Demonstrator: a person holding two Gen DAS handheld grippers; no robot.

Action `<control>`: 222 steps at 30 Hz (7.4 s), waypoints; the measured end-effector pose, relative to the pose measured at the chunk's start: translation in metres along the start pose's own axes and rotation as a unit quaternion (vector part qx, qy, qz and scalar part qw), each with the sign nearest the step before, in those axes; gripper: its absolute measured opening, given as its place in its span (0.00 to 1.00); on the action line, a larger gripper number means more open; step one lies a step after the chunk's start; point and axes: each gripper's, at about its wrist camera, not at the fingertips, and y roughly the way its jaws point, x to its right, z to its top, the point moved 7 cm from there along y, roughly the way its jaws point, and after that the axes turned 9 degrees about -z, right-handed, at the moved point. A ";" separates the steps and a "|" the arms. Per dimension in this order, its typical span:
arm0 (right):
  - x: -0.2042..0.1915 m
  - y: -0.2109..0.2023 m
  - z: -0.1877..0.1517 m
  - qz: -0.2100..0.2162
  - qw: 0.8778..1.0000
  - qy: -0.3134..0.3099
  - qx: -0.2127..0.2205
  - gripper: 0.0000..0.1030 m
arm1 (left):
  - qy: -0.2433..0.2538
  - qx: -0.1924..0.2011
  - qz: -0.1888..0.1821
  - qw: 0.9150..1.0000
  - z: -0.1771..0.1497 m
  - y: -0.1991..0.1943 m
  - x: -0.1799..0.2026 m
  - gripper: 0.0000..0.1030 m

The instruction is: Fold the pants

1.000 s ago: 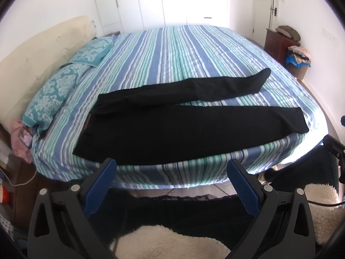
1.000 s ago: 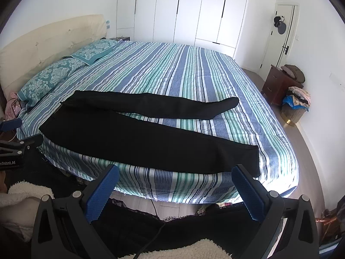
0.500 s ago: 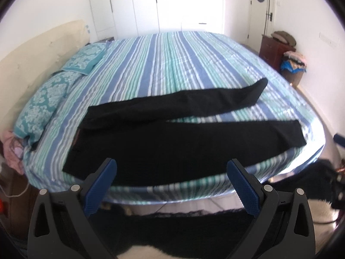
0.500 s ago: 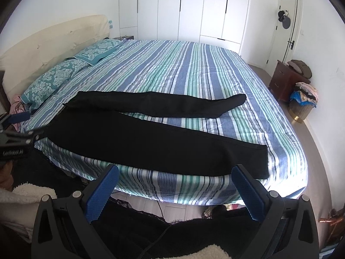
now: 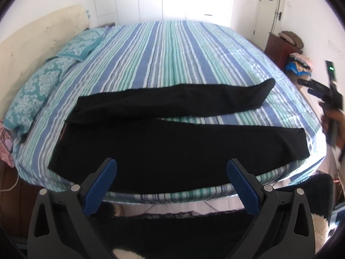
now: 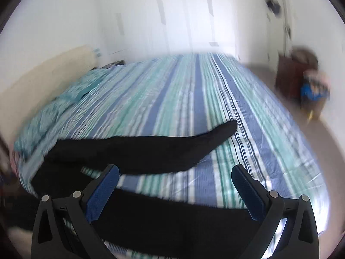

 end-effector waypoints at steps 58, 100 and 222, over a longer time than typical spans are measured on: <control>0.062 0.326 0.044 0.033 0.986 0.019 -0.163 0.67 | -0.093 -0.141 0.013 0.986 -0.025 0.090 -0.007 0.99; 0.129 0.117 -0.057 -0.106 0.983 0.119 -0.095 0.50 | -0.030 -0.096 0.103 0.990 -0.011 0.105 -0.111 0.99; -0.050 0.081 -0.217 -0.137 0.982 0.055 -0.118 1.00 | -0.137 -0.020 0.108 0.984 -0.073 0.176 -0.201 1.00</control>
